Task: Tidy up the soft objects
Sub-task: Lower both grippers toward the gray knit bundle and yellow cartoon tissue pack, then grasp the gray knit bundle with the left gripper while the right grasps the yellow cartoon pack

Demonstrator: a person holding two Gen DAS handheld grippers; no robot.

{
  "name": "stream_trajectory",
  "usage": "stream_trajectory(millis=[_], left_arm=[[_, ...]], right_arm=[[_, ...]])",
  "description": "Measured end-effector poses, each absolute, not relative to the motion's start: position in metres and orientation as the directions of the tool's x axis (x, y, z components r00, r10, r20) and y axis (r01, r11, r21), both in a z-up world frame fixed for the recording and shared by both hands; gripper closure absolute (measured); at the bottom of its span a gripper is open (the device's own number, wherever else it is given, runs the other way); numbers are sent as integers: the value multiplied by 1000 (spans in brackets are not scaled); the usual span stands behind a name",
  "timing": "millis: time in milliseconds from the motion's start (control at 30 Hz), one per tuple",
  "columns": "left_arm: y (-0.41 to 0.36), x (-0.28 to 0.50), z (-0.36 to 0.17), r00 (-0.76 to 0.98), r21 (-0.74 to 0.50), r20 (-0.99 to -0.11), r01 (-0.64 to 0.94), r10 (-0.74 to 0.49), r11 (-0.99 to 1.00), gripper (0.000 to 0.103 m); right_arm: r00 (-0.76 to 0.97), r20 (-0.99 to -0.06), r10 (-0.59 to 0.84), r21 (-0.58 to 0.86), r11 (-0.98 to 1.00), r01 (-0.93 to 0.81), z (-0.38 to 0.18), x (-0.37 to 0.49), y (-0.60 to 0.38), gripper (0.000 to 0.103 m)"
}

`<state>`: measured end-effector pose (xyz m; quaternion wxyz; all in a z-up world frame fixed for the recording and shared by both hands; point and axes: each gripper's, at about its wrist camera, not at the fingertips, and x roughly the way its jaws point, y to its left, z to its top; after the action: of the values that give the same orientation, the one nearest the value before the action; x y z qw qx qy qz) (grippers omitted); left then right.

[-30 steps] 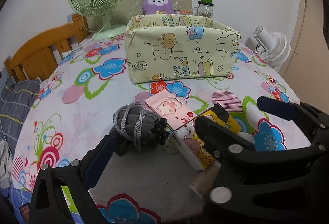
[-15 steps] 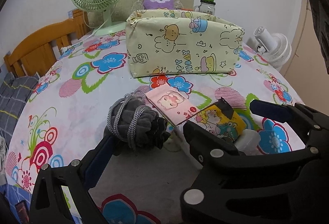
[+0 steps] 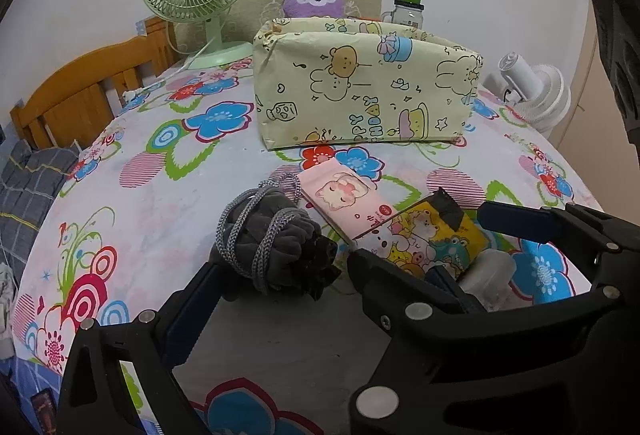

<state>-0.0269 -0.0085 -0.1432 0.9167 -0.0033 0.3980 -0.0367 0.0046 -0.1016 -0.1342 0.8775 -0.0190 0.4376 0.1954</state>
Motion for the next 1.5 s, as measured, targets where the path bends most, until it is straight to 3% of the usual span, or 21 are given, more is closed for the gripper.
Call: stream_trajectory(millis=[100, 167, 233, 367, 1233, 1333, 1400, 1500], left_arm=[[-8, -26, -144, 679, -35, -731, 60, -66, 998, 2], [-7, -26, -144, 678, -37, -732, 58, -67, 998, 2], [-8, -25, -144, 680, -26, -731, 58, -58, 998, 2], [-7, -24, -144, 679, -23, -732, 53, -53, 998, 2], [-2, -10, -128, 710, -48, -700, 63, -78, 997, 4], [3, -6, -131, 705, -49, -706, 53, -72, 997, 11], [8, -3, -133, 699, -57, -712, 43, -71, 997, 23], [16, 3, -138, 680, -82, -728, 32, -82, 996, 32]], right_arm=[[528, -790, 313, 152, 933, -326, -140, 9, -105, 7], [523, -781, 340, 177, 925, -337, -141, 10, -107, 22], [519, -778, 355, 188, 919, -346, -141, 9, -106, 28], [525, -775, 352, 183, 920, -346, -139, 8, -104, 31], [626, -734, 265, 153, 962, -229, -121, 33, -123, 34], [634, -732, 248, 151, 967, -204, -120, 39, -126, 34], [636, -734, 238, 145, 970, -195, -119, 43, -126, 34], [632, -740, 231, 139, 971, -192, -121, 47, -123, 34]])
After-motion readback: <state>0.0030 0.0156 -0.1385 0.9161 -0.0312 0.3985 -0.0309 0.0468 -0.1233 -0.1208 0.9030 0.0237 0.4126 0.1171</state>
